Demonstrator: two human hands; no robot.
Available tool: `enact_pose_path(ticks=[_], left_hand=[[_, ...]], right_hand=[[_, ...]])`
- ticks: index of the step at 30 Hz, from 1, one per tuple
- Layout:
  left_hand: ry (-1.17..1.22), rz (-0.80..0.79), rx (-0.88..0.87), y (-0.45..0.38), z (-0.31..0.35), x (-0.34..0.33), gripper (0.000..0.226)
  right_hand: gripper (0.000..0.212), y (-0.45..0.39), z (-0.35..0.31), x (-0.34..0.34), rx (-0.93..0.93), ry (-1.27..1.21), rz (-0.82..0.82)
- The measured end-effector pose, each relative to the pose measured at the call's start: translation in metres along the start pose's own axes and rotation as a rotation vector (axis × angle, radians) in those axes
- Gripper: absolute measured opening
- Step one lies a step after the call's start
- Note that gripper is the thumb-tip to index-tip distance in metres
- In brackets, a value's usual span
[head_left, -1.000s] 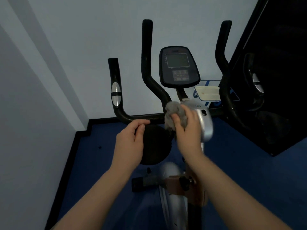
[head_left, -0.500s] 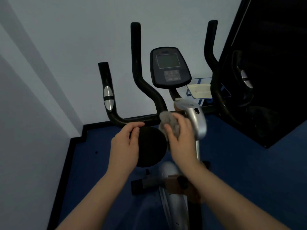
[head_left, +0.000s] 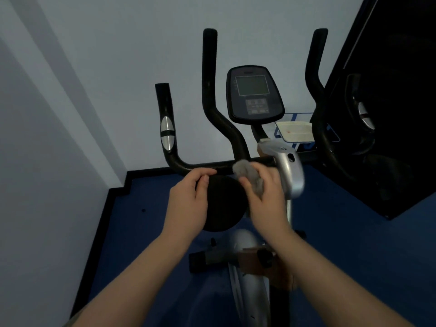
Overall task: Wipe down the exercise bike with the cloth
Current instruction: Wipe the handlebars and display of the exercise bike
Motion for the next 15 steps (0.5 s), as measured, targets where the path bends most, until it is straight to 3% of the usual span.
enact_pose_path(ticks=[3, 8, 12, 15], left_hand=[[-0.004, 0.009, -0.004, 0.001, -0.001, 0.0, 0.025], [0.004, 0.003, 0.028, 0.005, -0.003, -0.001, 0.024], [0.009, 0.017, 0.009, 0.0, -0.001, 0.001, 0.026], [0.007, 0.03, 0.019, 0.001, -0.001, -0.001, 0.025]], right_hand=[[0.024, -0.025, -0.008, -0.003, -0.004, 0.145, 0.0], [0.028, 0.016, 0.006, -0.003, -0.024, -0.039, 0.05], [0.024, -0.014, -0.001, 0.004, -0.015, 0.028, -0.024], [0.029, -0.028, -0.008, -0.001, -0.072, 0.063, 0.019]])
Point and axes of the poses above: each hand's wrist, its own y-axis away from the middle knuckle, its own x-axis out of the back of the hand, z = x × y, the point moved 2 cm from there along -y, towards the middle knuckle, and after that the axes turned 5 degrees about -x, right-handed, at the moved point
